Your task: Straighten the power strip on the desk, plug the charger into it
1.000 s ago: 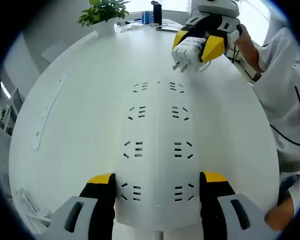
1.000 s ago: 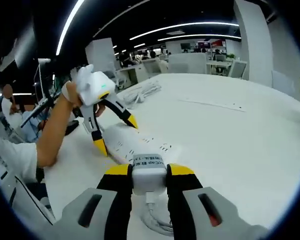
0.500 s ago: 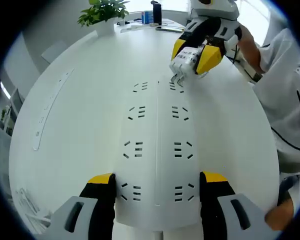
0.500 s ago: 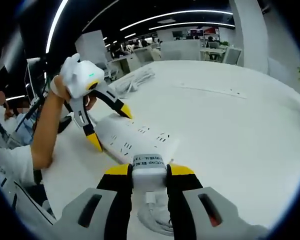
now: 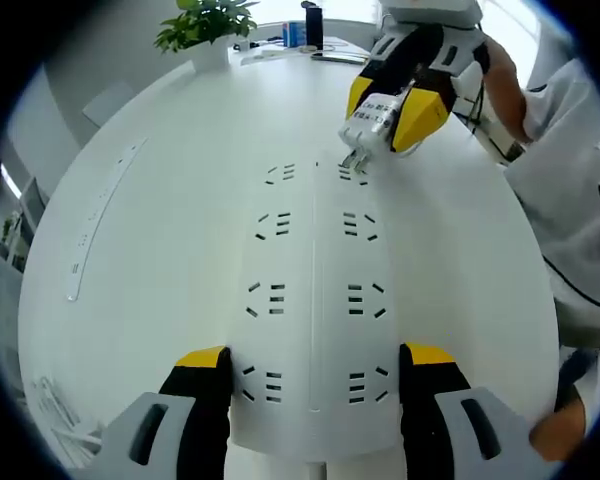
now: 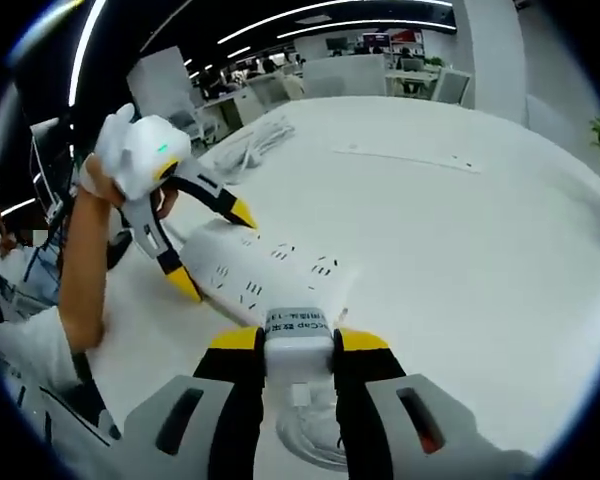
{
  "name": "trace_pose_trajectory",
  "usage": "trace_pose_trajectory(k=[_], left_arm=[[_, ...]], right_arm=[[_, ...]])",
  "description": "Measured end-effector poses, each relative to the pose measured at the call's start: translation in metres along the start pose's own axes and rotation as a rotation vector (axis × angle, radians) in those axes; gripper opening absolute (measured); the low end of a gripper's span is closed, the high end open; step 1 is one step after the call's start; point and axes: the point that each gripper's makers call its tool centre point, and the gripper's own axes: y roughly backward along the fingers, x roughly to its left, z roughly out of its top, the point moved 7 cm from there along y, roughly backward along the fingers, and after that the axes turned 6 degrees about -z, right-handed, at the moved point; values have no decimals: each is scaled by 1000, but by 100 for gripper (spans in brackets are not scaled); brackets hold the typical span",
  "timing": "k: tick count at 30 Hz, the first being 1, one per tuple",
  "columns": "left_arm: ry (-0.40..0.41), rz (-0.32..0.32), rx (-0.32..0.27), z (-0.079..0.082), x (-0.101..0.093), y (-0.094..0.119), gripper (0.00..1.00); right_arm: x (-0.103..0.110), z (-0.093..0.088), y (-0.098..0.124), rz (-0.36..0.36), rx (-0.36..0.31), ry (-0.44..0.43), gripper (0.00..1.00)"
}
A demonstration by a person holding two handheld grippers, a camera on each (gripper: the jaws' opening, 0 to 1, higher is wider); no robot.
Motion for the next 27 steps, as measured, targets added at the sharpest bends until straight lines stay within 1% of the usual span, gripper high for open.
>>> trace_pose_trajectory(k=[3,7,10,11,12,13,15,17,20,21,24,27], left_arm=[[0,1,0,0,0,0,69],[-1,2,5,0,-1,0,69],[0,3,9,1,-1,1,69],[0,3,9,1,-2,1,69],[0,3,7,0,-2,1,69],[-1,2,5,0,-2,1,69],[-2,2,4,0,-2,1,69],[-2,3,5,1,-2,1,68],[0,4,8,1,-3,1,68],[0,5,9,1,-3,1,68],[1,6,8,1,-3,1,68],[5,9,9,1,-3,1,68]], right_arm=[[2,2,0,-13,27,-16,26],[4,6,1,-51,61,-39,26],[9,9,0,-97,80,-32,26],[10,11,0,-120,90,-47,26],[12,12,-1,-125,93,-46,26],[13,12,0,-146,112,-69,26],[14,14,-1,-171,122,-99,26],[15,17,-2,-186,126,-105,26],[18,19,-3,-234,165,-123,26],[19,18,-3,-257,199,-129,26],[21,18,-6,-291,241,-120,26],[21,23,-7,-304,229,-126,26]])
